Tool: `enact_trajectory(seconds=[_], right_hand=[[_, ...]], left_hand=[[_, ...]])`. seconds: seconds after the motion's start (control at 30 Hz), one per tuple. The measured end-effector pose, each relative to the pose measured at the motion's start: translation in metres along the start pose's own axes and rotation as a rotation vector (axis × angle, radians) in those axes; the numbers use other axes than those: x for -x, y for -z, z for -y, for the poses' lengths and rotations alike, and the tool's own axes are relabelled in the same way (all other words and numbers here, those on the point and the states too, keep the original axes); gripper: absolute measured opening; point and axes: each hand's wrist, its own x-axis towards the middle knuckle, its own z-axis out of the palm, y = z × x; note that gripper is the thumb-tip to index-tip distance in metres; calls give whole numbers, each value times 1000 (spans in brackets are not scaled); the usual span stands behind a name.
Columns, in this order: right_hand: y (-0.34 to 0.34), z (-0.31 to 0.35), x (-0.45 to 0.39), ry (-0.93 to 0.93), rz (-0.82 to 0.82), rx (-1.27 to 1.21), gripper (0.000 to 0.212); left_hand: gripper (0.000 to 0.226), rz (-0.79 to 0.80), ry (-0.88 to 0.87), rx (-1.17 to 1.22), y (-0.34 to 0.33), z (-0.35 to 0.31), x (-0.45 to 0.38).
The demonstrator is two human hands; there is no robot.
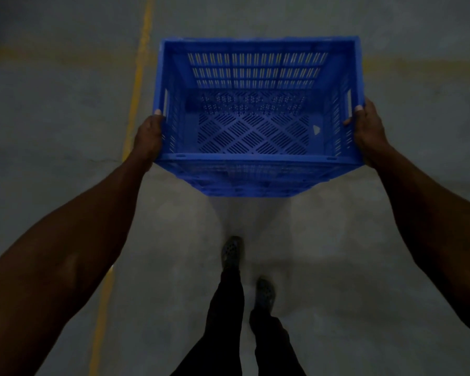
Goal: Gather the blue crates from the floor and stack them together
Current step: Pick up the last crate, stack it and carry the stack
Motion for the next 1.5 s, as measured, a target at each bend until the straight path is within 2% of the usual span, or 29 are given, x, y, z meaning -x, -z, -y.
enact_trajectory(seconds=[0.73, 1.03, 1.23, 1.5], right_hand=[[0, 6, -8, -62, -19, -15, 43], [-4, -4, -1, -156, -35, -62, 43], [-5, -4, 7, -174, -43, -78, 43], [0, 0, -4, -135, -16, -21, 44]], left_hand=[[74, -14, -13, -21, -4, -2, -21], [43, -40, -156, -94, -4, -4, -11], [47, -19, -120, -93, -4, -6, -10], [35, -20, -88, -68, -11, -7, -2]])
